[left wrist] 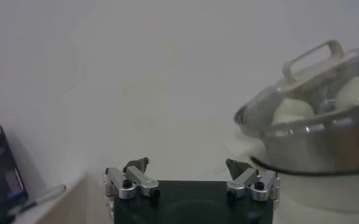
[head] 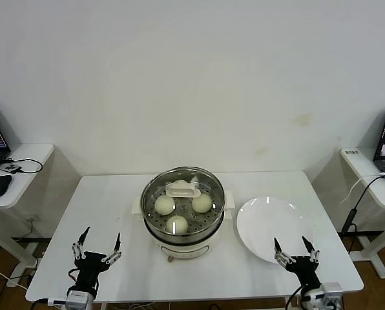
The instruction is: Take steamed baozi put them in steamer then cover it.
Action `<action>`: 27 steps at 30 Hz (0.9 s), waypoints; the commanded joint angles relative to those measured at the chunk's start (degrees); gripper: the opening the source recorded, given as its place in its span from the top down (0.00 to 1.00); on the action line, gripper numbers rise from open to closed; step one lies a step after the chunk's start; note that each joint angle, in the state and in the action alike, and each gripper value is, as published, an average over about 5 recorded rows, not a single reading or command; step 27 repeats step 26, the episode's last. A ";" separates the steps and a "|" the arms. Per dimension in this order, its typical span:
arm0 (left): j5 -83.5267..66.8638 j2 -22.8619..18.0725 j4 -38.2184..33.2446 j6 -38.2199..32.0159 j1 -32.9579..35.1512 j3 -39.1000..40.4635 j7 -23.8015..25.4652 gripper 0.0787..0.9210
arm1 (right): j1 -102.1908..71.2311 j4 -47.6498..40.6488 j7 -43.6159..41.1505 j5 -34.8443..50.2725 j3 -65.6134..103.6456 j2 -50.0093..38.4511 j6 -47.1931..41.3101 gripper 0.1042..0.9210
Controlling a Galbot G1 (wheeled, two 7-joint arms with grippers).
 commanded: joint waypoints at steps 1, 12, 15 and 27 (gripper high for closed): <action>-5.14 -0.31 0.64 0.46 2.33 -0.82 -0.01 0.12 | -0.35 0.82 -0.12 -1.60 0.33 1.04 -0.22 0.12; -5.06 -0.63 0.60 0.37 1.54 -1.96 0.67 0.12 | 0.42 1.62 -0.52 -2.98 2.45 2.02 -1.59 0.12; -5.12 -0.60 0.56 0.29 1.52 -2.13 1.02 0.12 | 0.65 1.60 -0.47 -2.84 2.54 2.17 -2.13 0.12; -6.09 -0.70 0.70 -0.29 1.04 -2.25 1.64 0.12 | 0.67 2.01 -0.76 -2.99 3.20 2.05 -2.96 0.12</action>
